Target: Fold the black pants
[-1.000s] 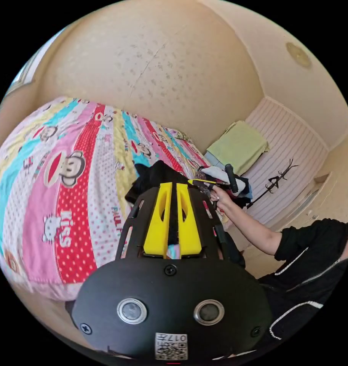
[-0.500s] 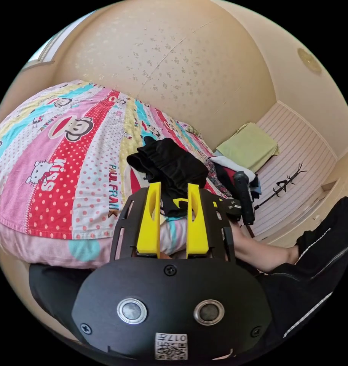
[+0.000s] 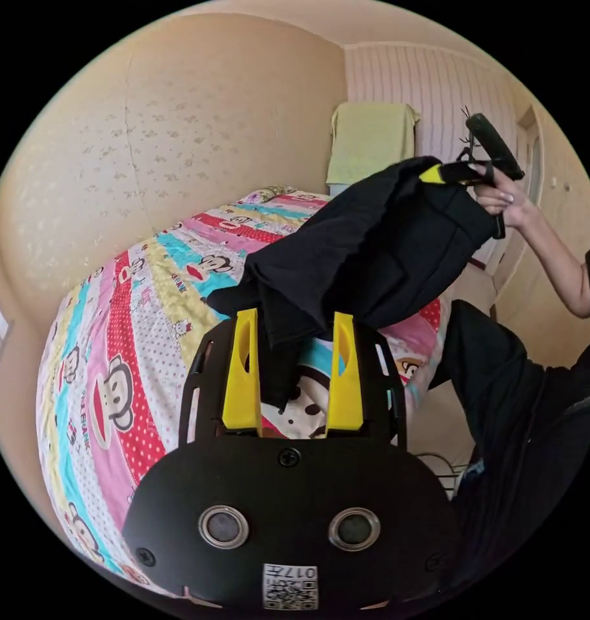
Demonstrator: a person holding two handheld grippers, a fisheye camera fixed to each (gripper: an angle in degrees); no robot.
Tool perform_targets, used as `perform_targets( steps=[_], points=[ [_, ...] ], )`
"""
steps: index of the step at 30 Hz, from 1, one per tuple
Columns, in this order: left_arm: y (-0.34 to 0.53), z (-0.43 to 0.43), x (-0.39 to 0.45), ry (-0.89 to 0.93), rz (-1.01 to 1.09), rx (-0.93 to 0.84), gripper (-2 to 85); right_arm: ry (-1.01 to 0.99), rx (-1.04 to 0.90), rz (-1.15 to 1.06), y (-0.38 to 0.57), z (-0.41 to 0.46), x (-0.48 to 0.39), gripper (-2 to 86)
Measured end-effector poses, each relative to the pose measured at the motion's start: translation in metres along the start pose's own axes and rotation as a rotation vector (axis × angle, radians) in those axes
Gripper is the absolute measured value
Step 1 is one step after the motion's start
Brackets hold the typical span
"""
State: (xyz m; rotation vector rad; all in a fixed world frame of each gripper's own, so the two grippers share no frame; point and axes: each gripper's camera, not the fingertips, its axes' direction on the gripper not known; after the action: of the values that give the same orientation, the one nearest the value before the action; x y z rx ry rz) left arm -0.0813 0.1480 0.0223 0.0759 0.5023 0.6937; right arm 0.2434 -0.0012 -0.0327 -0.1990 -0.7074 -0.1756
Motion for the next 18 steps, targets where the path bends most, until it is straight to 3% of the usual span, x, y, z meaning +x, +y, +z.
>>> perform_targets(
  steps=[8,13,18],
  points=[
    [-0.015,-0.025,0.06,-0.038,0.276,0.169,15.6,-0.042,-0.008,-0.082,-0.028,-0.051,0.014,4.8],
    [-0.017,-0.054,0.071,-0.11,0.36,0.187,17.8,-0.138,-0.026,-0.115,-0.038,-0.067,0.028,4.7],
    [-0.036,-0.038,0.107,-0.156,0.602,0.139,19.2,-0.149,-0.045,-0.144,-0.047,-0.072,0.03,4.7]
  ],
)
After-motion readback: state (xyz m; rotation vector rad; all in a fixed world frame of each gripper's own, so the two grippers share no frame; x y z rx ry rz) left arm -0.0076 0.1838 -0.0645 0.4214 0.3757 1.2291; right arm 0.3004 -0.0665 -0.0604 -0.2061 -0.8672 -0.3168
